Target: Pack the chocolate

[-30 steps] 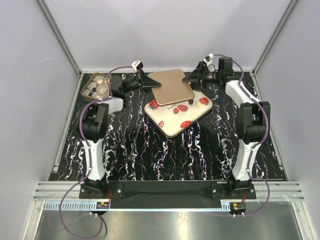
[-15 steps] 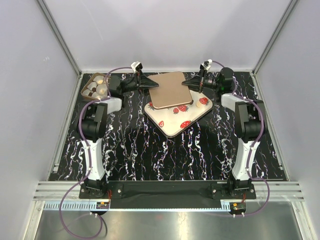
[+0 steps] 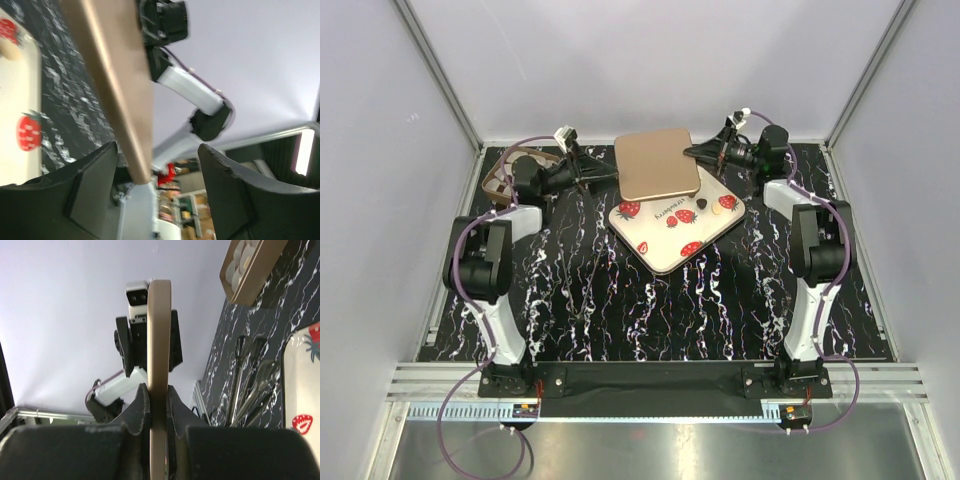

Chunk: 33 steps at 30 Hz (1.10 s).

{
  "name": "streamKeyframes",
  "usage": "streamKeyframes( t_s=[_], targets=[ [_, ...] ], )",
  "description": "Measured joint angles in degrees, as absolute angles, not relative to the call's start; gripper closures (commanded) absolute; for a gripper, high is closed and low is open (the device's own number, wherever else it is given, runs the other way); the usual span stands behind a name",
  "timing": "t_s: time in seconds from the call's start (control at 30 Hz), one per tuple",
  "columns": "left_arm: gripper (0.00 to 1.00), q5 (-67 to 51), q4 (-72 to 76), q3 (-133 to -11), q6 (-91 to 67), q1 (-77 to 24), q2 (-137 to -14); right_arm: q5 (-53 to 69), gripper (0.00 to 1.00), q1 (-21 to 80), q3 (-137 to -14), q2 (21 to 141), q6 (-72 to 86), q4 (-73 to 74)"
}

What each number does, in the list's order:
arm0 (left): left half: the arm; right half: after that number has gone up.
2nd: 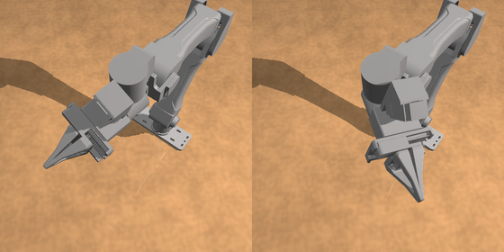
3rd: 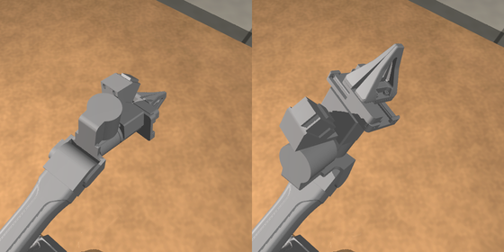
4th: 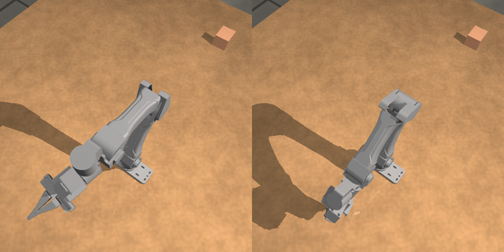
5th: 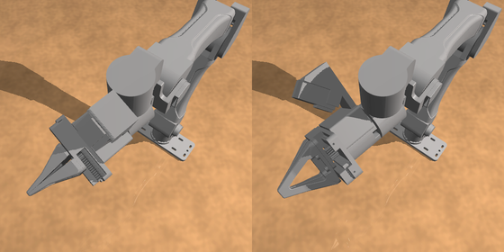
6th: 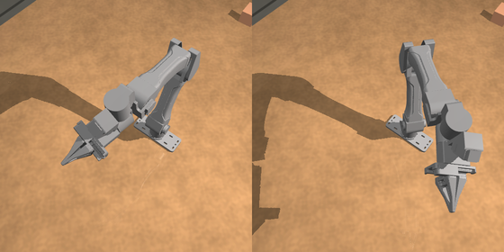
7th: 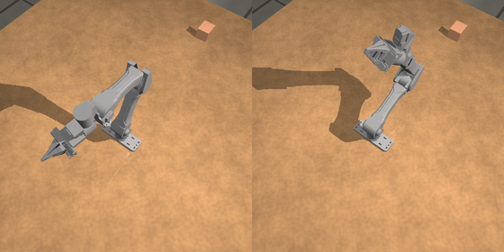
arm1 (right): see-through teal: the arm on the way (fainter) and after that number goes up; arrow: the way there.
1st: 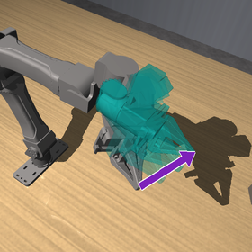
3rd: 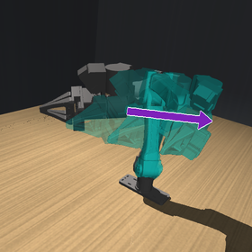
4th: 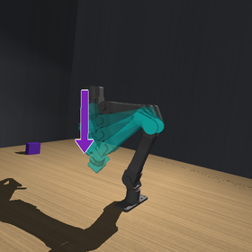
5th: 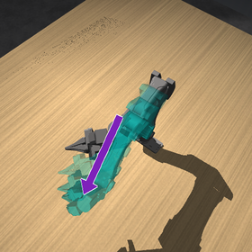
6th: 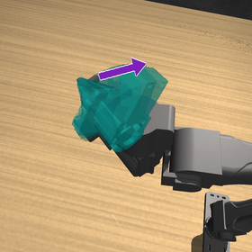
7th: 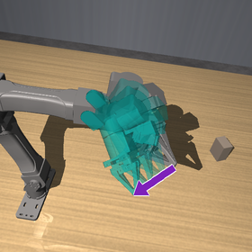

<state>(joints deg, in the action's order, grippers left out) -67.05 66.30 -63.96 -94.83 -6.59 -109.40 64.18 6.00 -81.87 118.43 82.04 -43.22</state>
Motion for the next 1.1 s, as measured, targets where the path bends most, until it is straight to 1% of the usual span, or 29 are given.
streamKeyframes(
  t_s=[0.13, 0.23, 0.33, 0.43, 0.5, 0.57, 0.7, 0.83, 0.93, 1.1],
  targets=[
    [0.21, -64.77, 49.25, -62.98, -80.18, -5.5, -103.77, 60.2, 1.0, 6.0, -82.76, 116.81, 80.53, -40.45],
    [0.16, -59.61, 29.91, -63.75, -66.63, -3.49, -99.18, 57.12, 1.0, 6.11, -83.68, 116.29, 80.07, -39.46],
    [0.15, -52.23, 13.58, -65.8, -56.23, -0.64, -96.38, 53.1, 1.0, 6.66, -85.43, 116.25, 79.64, -38.46],
    [0.16, -42.61, 0.97, -68.47, -49.1, 2.15, -95.31, 47.83, 1.0, 8.16, -86.94, 116.25, 79.26, -37.85],
    [0.22, -35.16, -6.2, -70.96, -45.78, 4.32, -95.48, 43.94, 1.0, 9.78, -87.81, 116.25, 78.63, -37.3],
    [0.29, -29.65, -10.79, -73.12, -43.79, 6.35, -95.94, 41.15, 1.0, 11.64, -88.64, 116.25, 77.87, -36.75],
    [0.34, -20.47, -15.94, -77.43, -41.34, 11.73, -98.91, 37.71, 1.0, 15.35, -90.54, 116.33, 76.38, -35.92],
    [0.35, -10.83, -19.68, -79.09, -38.11, 15.33, -101.34, 37.17, 1.0, 16.86, -91.68, 116.84, 75.22, -35.66],
    [0.36, -4.73, -21.98, -81.03, -35.22, 16.25, -103.18, 37.36, 1.0, 16.71, -91.74, 117.54, 74.56, -35.4],
    [0.37, 2.04, -23.49, -88.97, -30.06, 16.45, -108.81, 39.16, 1.0, 16.45, -91.66, 118.15, 72.99, -34.0]
  ],
)
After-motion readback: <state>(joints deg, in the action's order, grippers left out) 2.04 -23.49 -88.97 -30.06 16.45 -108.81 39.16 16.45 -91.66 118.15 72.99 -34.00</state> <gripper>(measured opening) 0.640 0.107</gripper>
